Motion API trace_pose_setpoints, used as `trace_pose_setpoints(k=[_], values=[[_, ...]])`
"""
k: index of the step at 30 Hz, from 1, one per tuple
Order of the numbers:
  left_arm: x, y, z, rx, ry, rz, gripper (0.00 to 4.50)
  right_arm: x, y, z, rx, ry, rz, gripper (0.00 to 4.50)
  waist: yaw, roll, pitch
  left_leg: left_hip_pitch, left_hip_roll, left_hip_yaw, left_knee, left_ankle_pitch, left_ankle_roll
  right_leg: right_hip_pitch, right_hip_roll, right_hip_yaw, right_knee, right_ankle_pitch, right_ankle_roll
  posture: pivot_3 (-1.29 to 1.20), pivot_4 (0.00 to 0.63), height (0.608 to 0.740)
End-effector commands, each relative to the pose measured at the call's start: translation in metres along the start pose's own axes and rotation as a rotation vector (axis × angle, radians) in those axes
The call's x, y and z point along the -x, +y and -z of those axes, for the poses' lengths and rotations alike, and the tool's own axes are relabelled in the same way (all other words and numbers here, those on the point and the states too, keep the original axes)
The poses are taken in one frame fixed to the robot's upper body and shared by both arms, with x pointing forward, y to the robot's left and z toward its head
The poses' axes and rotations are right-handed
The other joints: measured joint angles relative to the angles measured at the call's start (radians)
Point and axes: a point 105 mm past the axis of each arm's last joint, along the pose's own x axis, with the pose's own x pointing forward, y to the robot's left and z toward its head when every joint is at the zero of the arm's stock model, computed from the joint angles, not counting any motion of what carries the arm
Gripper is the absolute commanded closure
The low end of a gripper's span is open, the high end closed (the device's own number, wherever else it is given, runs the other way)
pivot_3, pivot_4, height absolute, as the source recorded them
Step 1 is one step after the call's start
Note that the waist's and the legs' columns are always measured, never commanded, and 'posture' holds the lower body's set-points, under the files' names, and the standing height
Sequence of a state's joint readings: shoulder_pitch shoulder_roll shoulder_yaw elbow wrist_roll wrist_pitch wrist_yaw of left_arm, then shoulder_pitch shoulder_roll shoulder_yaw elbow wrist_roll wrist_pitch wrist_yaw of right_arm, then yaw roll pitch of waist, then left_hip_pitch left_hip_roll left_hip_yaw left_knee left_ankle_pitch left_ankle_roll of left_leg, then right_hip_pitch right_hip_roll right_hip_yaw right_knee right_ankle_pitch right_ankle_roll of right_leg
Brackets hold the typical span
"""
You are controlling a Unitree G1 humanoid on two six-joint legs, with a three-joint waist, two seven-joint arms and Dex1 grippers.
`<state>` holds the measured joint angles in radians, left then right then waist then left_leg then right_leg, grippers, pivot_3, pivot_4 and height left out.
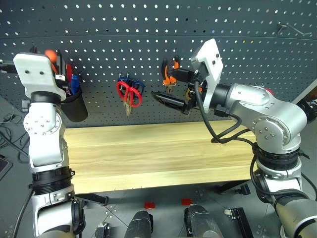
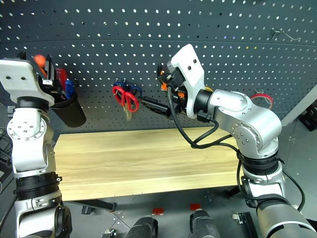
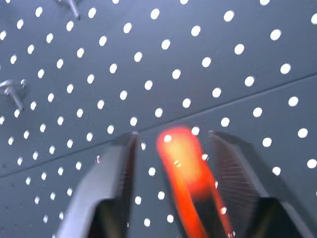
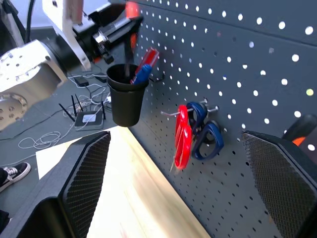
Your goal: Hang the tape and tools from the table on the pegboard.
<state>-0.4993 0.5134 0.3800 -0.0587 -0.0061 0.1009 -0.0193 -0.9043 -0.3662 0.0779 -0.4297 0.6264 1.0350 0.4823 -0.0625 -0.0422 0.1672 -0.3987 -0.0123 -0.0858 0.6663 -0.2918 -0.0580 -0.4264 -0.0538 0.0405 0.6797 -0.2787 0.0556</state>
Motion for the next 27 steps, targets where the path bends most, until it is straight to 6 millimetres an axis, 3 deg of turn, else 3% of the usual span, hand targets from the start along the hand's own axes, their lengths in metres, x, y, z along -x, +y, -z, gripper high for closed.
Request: trace_pose_setpoints(k=[1, 3, 6, 11, 13, 17, 21, 24, 27], values=[[0.008, 0.018, -0.019, -0.006, -0.061, -0.094, 0.87, 0.002, 0.007, -0.013, 0.050, -0.051, -0.029, 0.00, -0.002, 0.000, -0.003, 0.000, 0.000, -0.001, 0.000, 0.000, 0.000, 0.000, 0.000, 0.000, 0.000, 0.000, 0.000, -0.02, 0.091, 0.740], [0.014, 0.019, -0.022, -0.003, -0.049, -0.116, 0.24, 0.004, 0.007, -0.012, 0.048, -0.051, -0.031, 0.00, -0.001, 0.000, -0.009, 0.000, 0.000, -0.001, 0.000, 0.000, 0.000, 0.000, 0.000, 0.000, 0.000, 0.000, 0.000, -0.02, 0.088, 0.740], [0.018, 0.005, -0.027, 0.020, -0.023, -0.067, 0.24, 0.008, 0.007, -0.007, 0.044, -0.049, -0.032, 0.00, 0.000, -0.001, -0.024, 0.000, -0.001, -0.002, 0.000, 0.000, 0.000, 0.000, -0.001, 0.000, 0.000, 0.000, 0.000, 0.00, 0.079, 0.740], [0.030, -0.046, -0.018, 0.065, 0.138, 0.140, 0.24, 0.019, 0.009, 0.010, 0.004, -0.039, -0.013, 0.00, 0.008, 0.000, -0.049, 0.001, -0.010, -0.003, 0.001, -0.001, 0.001, 0.003, -0.001, 0.000, 0.000, 0.000, 0.000, 0.01, 0.064, 0.740], [0.040, -0.065, -0.017, 0.157, 0.184, 0.205, 0.24, 0.022, 0.009, 0.017, -0.008, -0.028, 0.017, 0.00, 0.009, 0.000, -0.058, 0.002, -0.011, -0.006, 0.002, -0.002, 0.003, 0.004, -0.001, 0.001, 0.000, 0.000, 0.000, 0.01, 0.054, 0.740], [0.061, -0.076, 0.000, 0.203, 0.328, 0.159, 0.24, 0.026, 0.005, 0.030, -0.037, -0.031, 0.122, 0.00, 0.006, -0.001, -0.072, 0.002, -0.011, -0.009, 0.005, -0.002, 0.004, 0.005, -0.001, 0.002, 0.000, 0.000, 0.000, 0.01, 0.040, 0.740], [0.087, -0.075, 0.032, 0.160, 0.458, 0.149, 0.24, 0.040, -0.015, 0.074, -0.002, 0.032, 0.358, 0.00, 0.007, 0.000, -0.103, 0.006, -0.012, -0.008, 0.001, -0.002, 0.004, 0.006, -0.001, 0.002, -0.001, 0.000, 0.000, 0.01, 0.022, 0.740], [0.111, -0.073, 0.061, 0.103, 0.539, 0.179, 0.24, 0.065, -0.038, 0.113, 0.028, 0.070, 0.628, 0.00, 0.011, 0.000, -0.124, 0.009, -0.012, -0.005, -0.001, -0.002, 0.004, 0.008, -0.001, 0.005, -0.002, 0.000, 0.000, 0.02, 0.003, 0.740], [0.133, -0.069, 0.082, 0.099, 0.569, 0.198, 0.24, 0.083, -0.041, 0.141, 0.031, 0.066, 0.694, 0.00, 0.029, 0.004, -0.131, 0.020, -0.012, 0.001, -0.004, -0.003, 0.005, 0.018, -0.001, 0.006, -0.008, 0.000, 0.000, 0.02, 0.000, 0.740]])
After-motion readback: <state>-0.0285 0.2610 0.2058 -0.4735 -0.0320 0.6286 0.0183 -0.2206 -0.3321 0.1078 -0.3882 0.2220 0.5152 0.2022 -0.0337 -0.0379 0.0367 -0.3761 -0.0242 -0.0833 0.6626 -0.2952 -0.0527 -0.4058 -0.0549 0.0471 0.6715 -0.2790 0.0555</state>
